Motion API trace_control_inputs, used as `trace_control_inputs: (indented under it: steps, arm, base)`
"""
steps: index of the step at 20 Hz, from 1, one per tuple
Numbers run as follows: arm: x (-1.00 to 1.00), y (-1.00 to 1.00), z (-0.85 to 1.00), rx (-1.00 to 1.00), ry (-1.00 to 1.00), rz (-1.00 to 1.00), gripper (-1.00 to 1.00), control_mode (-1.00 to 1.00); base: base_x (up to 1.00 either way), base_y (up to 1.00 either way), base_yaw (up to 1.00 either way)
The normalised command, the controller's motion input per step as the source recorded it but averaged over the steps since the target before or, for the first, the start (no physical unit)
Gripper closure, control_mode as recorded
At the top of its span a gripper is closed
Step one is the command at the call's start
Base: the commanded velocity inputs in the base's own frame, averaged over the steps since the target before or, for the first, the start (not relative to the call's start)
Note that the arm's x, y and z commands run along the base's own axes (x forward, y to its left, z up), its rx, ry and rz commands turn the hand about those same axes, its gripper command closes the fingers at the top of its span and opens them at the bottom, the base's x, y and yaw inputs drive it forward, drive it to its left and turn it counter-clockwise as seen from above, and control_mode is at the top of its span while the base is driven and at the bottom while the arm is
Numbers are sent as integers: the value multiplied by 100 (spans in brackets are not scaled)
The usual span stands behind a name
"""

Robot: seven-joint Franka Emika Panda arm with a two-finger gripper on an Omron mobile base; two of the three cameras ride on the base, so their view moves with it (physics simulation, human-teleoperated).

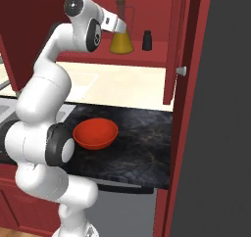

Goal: Retrieve the bottle and the shaker from the cabinet and place them next to the mixing bowl on the counter. Then add garlic from the fridge to the mixing bowl.

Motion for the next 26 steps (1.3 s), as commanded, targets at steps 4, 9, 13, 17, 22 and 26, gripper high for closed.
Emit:
trace_control_inputs:
  steps: [4,9,13,17,22,26]
  arm:
    - [9,0,0,-19,0,1,-100,-100]
    - [33,0,0,-14,0,1,-100,-100]
    - [50,-1,0,-1,0,0,-100,-100]
    - [40,-1,0,0,0,0,-100,-100]
    - [19,-17,3,0,0,0,-100,-100]
    - [22,-19,1,0,0,0,-100,-100]
  base:
    - [0,0,0]
    - [0,0,0]
    - [0,0,0]
    - [0,0,0]
    - [0,0,0]
    - [0,0,0]
